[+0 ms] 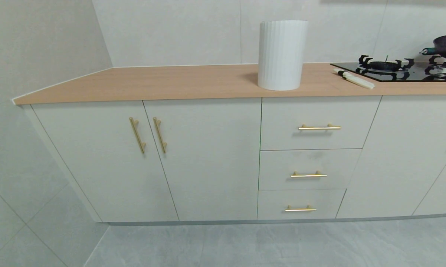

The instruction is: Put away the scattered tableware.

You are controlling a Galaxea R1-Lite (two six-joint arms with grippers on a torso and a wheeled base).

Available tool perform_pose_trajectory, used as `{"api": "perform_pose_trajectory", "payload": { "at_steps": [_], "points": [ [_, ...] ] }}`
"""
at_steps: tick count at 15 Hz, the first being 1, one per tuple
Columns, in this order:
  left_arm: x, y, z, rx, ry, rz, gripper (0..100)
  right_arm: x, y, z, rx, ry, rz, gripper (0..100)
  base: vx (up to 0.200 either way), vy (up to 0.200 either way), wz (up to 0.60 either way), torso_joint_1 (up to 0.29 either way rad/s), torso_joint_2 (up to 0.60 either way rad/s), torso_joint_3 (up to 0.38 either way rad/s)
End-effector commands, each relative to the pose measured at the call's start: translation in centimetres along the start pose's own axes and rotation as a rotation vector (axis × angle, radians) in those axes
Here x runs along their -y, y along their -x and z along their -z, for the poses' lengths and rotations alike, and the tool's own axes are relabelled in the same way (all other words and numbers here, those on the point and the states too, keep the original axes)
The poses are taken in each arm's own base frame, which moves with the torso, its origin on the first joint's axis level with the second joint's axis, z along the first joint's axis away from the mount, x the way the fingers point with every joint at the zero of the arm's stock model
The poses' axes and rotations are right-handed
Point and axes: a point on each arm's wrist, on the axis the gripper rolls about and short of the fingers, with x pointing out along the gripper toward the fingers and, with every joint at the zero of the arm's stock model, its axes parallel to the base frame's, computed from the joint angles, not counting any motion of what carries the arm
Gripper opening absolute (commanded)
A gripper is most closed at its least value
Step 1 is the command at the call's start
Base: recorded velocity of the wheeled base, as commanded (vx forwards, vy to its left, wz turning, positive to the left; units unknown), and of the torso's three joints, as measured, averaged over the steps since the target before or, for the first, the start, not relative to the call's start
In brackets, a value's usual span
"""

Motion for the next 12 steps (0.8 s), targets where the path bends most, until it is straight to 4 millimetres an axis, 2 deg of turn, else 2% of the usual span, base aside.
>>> {"api": "perform_pose_trajectory", "payload": {
  "at_steps": [1, 3, 12],
  "points": [
    [0.00, 0.00, 0.00, 0.000, -0.001, -0.001, 100, 0.00, -0.03, -0.01, -0.003, 0.001, -0.002, 100, 0.000, 0.000, 0.00, 0.000, 0.00, 0.000],
    [0.00, 0.00, 0.00, 0.000, -0.001, 0.000, 100, 0.00, -0.01, -0.01, -0.001, -0.002, -0.002, 100, 0.000, 0.000, 0.00, 0.000, 0.00, 0.000],
    [0.00, 0.00, 0.00, 0.000, -0.001, 0.000, 100, 0.00, -0.03, -0.01, -0.003, 0.000, -0.002, 100, 0.200, 0.000, 0.00, 0.002, 0.00, 0.001]
  ]
}}
